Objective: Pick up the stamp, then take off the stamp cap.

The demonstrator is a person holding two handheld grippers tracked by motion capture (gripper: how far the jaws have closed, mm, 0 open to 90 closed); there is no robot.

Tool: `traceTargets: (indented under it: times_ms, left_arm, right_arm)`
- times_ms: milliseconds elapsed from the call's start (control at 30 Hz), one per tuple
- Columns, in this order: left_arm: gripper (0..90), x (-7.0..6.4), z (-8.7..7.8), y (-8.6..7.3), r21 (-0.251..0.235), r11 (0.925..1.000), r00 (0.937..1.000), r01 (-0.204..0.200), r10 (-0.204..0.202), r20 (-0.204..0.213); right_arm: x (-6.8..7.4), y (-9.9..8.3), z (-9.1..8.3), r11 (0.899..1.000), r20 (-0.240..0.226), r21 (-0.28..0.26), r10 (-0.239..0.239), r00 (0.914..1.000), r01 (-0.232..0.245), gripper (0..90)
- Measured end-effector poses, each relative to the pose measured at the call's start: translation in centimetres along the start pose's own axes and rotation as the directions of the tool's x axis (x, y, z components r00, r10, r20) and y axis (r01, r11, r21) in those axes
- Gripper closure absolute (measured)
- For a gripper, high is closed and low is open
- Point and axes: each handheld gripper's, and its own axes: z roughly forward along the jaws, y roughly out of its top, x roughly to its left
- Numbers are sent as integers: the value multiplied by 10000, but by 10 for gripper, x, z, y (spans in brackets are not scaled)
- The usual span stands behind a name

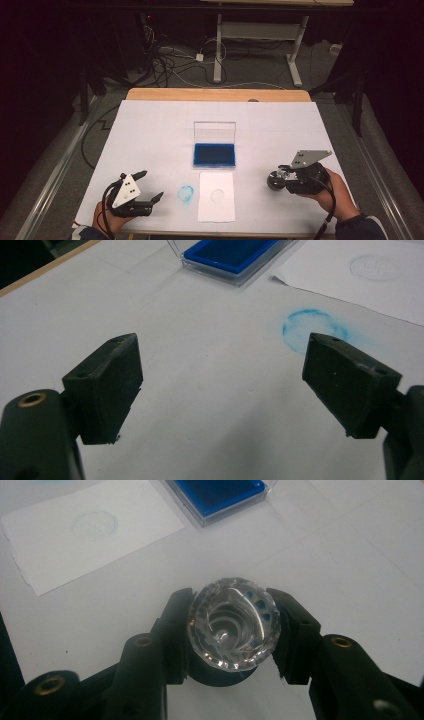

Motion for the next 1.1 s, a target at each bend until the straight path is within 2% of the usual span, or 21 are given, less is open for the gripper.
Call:
traceTargets:
  times_ms: [133, 233, 300, 433, 500, 600, 667, 767, 967, 1100]
  left_arm:
    - [156, 1, 3, -1, 163, 9999, 9999, -50, 52, -86]
    - [156, 2, 5, 1, 208, 9997, 9999, 121, -121, -6]
    - [156, 3, 7, 3, 144, 9999, 10000, -38, 37, 28]
    - [156, 3, 16, 8, 247, 9996, 9993, 163, -171, 319]
    - [156, 2, 21, 11, 292, 9994, 9990, 179, -191, 408]
    - [156, 1, 26, 17, 222, 9997, 9983, 140, -152, 561]
    - [155, 0, 29, 22, 24, 9997, 9969, 255, -256, 747]
    - [155, -5, 38, 31, 27, 10000, 9954, 44, -47, 961]
    - [154, -20, 55, 50, -203, 9992, 9861, -338, 366, 1621]
    - [151, -29, 65, 60, -231, 9987, 9788, -452, 489, 1987]
  right_arm:
    - [-1, 9, 1, 9998, 26, -183, -111, 9999, 112, 564]
    - [1, 23, 2, 9980, -137, -597, -205, 9997, 197, 564]
    - [4, 31, 5, 9971, -207, -705, -306, 9993, 291, 564]
    - [7, 45, 11, 9950, -419, -895, -485, 9979, 446, 565]
    - [15, 59, 16, 9924, -609, -1058, -703, 9957, 636, 564]
    - [19, 67, 19, 9894, -772, -1265, -819, 9937, 717, 564]
    - [23, 74, 22, 9869, -871, -1365, -989, 9913, 865, 565]
    - [28, 81, 27, 9846, -1006, -1406, -1185, 9878, 1038, 564]
    - [40, 95, 33, 9800, -1207, -1583, -1403, 9827, 1204, 564]
    - [42, 99, 34, 9768, -1349, -1765, -1464, 9800, 1216, 564]
